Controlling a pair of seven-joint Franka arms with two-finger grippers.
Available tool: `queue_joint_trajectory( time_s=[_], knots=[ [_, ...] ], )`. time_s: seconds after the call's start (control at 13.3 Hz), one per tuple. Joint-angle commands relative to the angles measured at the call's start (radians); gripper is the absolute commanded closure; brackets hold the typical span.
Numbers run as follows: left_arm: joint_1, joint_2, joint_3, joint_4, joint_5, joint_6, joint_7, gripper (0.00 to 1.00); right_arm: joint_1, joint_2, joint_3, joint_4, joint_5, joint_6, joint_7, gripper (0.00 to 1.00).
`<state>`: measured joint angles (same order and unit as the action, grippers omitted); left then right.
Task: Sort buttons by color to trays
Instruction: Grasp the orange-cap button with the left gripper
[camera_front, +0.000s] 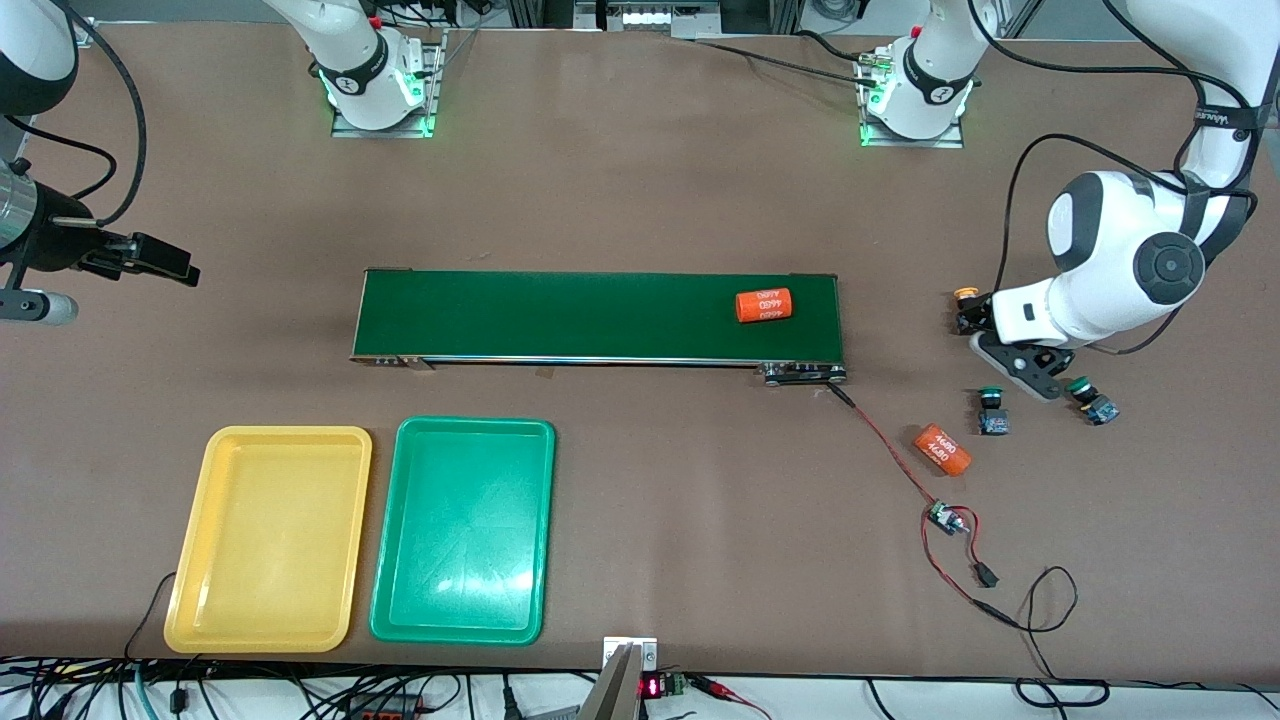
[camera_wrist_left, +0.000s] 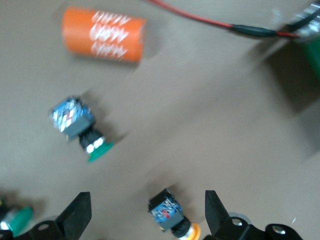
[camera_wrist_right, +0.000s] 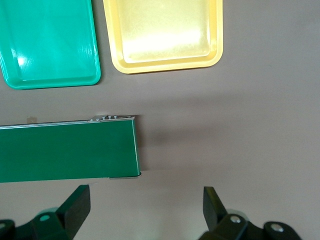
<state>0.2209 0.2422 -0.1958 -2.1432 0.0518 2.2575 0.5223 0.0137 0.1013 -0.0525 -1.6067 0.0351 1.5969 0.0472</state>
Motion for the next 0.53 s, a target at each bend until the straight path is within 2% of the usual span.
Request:
queue_joint_trajectory(
  time_s=[0.0, 0.15, 0.45],
  knots=[
    [0.009, -0.021, -0.002, -0.044, -0.015, -0.013, -0.282, 0.00, -0.009, 0.008, 0.002, 0.021, 0.014, -0.015, -0.007, 0.00],
    [0.030, -0.023, -0.001, -0.086, -0.015, -0.007, -0.370, 0.00, -0.008, 0.008, 0.002, 0.021, 0.016, -0.015, -0.007, 0.00],
    [0.075, -0.018, -0.001, -0.136, -0.010, 0.037, -0.374, 0.00, -0.009, 0.008, 0.002, 0.019, 0.016, -0.015, -0.009, 0.00]
  ],
)
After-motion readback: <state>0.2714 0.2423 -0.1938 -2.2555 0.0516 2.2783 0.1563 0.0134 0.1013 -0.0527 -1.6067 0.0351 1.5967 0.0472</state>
